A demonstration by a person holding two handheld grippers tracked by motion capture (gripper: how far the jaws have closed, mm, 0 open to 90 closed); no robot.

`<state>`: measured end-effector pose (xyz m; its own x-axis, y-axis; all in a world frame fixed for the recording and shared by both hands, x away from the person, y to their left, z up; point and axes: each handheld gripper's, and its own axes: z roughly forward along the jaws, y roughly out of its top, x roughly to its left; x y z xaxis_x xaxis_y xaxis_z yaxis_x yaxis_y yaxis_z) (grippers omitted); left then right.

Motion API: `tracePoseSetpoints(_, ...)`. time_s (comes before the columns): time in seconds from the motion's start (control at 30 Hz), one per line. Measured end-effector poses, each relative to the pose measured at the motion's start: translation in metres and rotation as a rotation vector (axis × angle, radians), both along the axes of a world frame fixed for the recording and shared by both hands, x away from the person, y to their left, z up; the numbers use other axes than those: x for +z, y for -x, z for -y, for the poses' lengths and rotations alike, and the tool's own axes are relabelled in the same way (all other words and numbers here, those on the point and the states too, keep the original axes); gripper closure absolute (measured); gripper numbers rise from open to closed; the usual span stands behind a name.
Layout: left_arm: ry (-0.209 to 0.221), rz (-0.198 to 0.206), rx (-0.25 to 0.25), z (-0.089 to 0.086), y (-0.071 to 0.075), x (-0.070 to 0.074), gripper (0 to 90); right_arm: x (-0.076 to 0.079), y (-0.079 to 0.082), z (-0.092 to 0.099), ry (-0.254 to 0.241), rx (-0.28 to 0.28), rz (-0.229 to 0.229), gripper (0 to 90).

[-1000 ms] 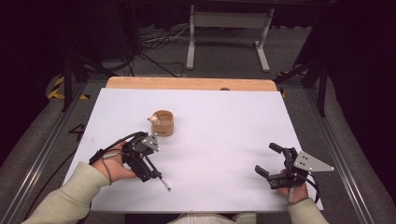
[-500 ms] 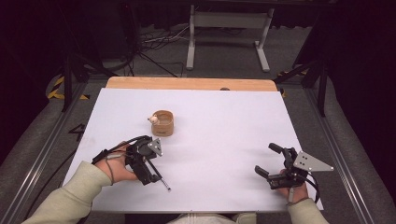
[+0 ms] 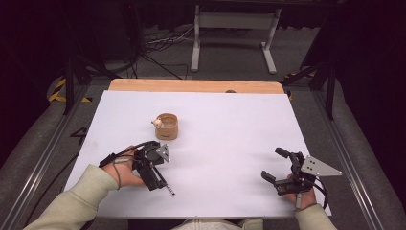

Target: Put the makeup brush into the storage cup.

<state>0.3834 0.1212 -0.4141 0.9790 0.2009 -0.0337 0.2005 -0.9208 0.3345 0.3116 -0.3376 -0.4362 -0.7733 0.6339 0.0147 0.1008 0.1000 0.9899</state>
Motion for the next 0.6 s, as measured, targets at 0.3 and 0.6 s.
tracePoseSetpoints(0.3, 0.038, -0.021, -0.021, 0.0015, -0.0035, -0.0039, 2.2, -0.0004, 0.0000, 0.0000, 0.000, 0.006, -0.003, 0.0)
tracePoseSetpoints(0.6, 0.049, -0.034, -0.038, 0.0020, -0.0041, -0.0097, 1.8, -0.0005, 0.0003, 0.0006, -0.001, 0.006, -0.008, 0.0)
